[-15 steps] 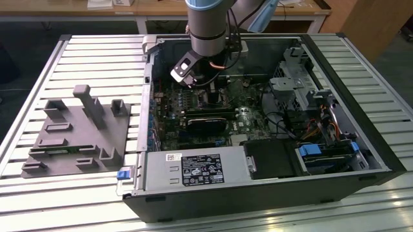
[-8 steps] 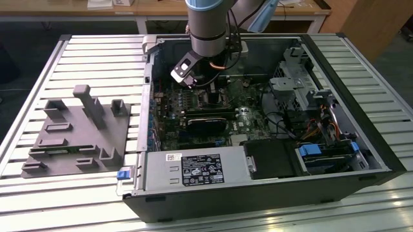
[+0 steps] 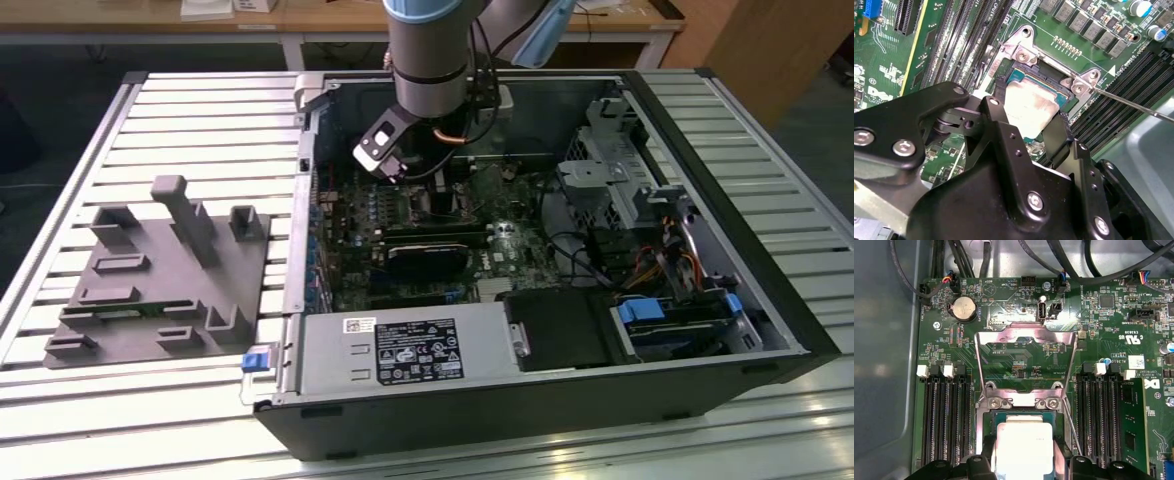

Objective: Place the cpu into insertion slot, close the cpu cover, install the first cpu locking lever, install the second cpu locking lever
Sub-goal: 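Place the cpu into insertion slot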

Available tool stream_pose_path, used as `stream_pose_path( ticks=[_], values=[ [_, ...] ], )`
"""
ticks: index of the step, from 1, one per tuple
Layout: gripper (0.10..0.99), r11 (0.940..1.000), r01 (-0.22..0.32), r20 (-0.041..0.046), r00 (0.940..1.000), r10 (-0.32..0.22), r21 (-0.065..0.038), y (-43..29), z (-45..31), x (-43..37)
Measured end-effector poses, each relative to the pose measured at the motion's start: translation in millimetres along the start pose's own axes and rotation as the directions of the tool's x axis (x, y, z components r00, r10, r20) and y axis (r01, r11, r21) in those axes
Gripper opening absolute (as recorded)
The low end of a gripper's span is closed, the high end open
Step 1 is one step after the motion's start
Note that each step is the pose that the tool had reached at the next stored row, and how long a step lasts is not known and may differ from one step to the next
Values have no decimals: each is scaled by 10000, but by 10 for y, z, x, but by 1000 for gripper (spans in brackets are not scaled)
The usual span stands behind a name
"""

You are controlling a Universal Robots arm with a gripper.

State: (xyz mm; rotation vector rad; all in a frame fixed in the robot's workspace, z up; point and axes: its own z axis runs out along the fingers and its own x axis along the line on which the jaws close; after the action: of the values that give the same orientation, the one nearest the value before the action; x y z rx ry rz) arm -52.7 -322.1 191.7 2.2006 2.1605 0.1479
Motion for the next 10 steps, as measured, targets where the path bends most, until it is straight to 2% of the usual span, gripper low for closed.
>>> stream_pose_path(
  ticks=[2,3,10],
  values=[
    [549,10000,0,1,10000,0,2,0,0,0],
    [612,10000,0,2,10000,0,2,0,0,0],
    [612,10000,0,1,10000,0,2,3,-26,1]
  ],
)
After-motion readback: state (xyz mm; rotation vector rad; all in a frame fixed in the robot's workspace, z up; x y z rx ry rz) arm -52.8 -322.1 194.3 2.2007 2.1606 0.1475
